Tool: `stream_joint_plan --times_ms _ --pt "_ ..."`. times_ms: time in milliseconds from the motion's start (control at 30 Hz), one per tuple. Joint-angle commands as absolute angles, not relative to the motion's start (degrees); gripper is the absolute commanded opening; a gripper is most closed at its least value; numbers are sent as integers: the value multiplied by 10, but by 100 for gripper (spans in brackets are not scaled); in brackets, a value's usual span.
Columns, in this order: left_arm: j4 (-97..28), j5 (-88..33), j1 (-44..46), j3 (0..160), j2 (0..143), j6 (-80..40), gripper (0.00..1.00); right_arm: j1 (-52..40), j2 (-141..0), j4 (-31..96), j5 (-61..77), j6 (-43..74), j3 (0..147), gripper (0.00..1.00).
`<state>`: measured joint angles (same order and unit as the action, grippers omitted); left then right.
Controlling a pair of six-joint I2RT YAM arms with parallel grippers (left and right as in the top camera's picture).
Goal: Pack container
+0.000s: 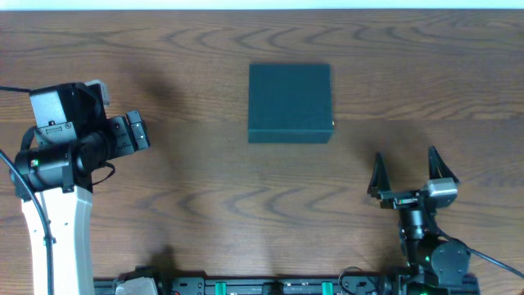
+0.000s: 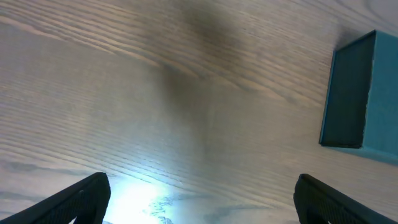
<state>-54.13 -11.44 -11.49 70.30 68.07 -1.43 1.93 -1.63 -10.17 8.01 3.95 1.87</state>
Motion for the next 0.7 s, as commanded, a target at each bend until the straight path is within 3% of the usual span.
stream_joint_plan --times_ms 0,200,400,667 --pt "-544 -114 -116 707 678 -8 95 16 -9 -92 58 47 3 99" --pt "-544 -114 -116 707 678 -8 95 18 -3 -68 65 47 3 99" --pt "-544 -114 -116 707 678 -8 95 18 -3 36 64 47 3 99" --pt "-544 -114 -116 707 678 -8 95 18 -14 37 59 47 3 99"
